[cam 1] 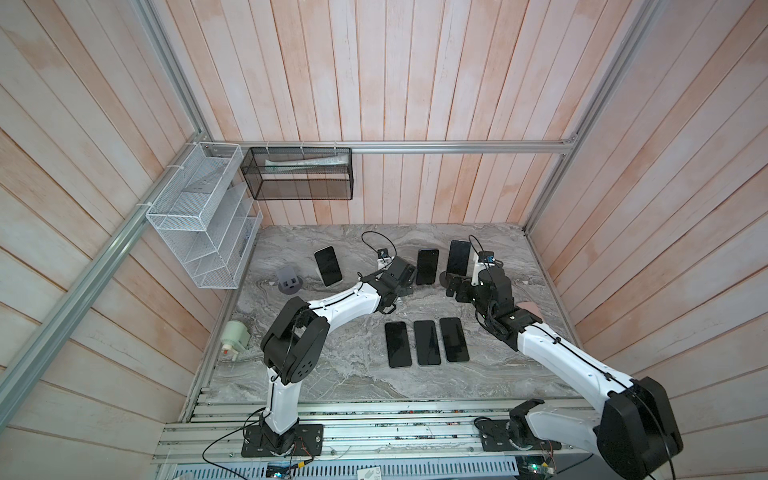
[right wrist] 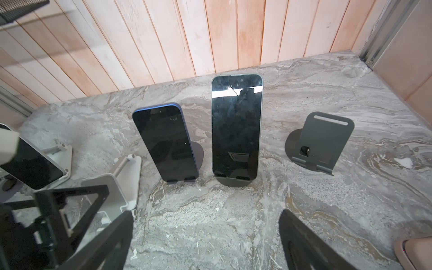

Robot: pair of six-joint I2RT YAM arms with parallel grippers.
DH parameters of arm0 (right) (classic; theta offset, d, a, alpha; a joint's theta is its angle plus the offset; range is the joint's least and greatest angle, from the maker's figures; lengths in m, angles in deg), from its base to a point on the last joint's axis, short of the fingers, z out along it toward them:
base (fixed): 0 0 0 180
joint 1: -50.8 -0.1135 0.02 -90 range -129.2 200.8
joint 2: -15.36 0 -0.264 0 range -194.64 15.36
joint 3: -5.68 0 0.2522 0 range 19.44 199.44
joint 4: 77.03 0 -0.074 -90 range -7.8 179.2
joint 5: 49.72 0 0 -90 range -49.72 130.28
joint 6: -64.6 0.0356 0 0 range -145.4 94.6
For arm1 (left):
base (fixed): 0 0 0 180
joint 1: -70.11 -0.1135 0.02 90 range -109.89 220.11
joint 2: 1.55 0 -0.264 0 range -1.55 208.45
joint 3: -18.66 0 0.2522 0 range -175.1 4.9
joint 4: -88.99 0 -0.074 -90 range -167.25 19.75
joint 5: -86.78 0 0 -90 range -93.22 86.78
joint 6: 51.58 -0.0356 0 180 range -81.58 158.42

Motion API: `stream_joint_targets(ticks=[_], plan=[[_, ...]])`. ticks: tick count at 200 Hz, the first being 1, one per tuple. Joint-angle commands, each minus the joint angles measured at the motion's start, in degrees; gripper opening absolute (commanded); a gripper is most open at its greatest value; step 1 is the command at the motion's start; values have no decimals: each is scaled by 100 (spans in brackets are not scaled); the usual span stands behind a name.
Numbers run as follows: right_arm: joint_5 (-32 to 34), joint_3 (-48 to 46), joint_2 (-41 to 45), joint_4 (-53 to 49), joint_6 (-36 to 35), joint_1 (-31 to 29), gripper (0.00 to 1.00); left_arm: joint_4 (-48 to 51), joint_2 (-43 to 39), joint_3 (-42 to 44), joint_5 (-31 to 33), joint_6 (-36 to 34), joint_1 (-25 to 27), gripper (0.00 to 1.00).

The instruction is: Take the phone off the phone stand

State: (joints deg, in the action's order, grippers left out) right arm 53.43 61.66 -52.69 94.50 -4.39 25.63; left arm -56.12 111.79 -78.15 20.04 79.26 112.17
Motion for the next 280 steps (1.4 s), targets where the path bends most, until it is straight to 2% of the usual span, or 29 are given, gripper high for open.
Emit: stream_joint_targets(ticks=[1,44,73,123,163,194,225,256,280], plan=[[-106,-163,261,335,144,22,98,12,251,-145,77,64,28,100],[-193,-896,616,1223,402,20,98,-217,601,-312,308,-316,-6,95],[24,-1507,858,1990,667,6,97,-464,706,-311,389,-660,-65,83],[-36,-1513,721,2027,693,3,93,-589,742,-440,450,-1185,-134,65],[14,-1532,706,2086,685,-74,92,-712,724,-528,495,-1580,-164,63],[96,-1532,679,2126,676,-158,91,-886,790,-687,265,-1847,-426,63],[261,-1565,582,2218,585,-307,90,-908,1177,-1329,45,-2234,-726,63],[458,-1524,420,2281,459,-463,90,-532,1696,-2141,-24,-2268,-995,63],[511,-1520,347,2297,430,-499,90,-320,1941,-2417,-72,-2264,-1134,63]])
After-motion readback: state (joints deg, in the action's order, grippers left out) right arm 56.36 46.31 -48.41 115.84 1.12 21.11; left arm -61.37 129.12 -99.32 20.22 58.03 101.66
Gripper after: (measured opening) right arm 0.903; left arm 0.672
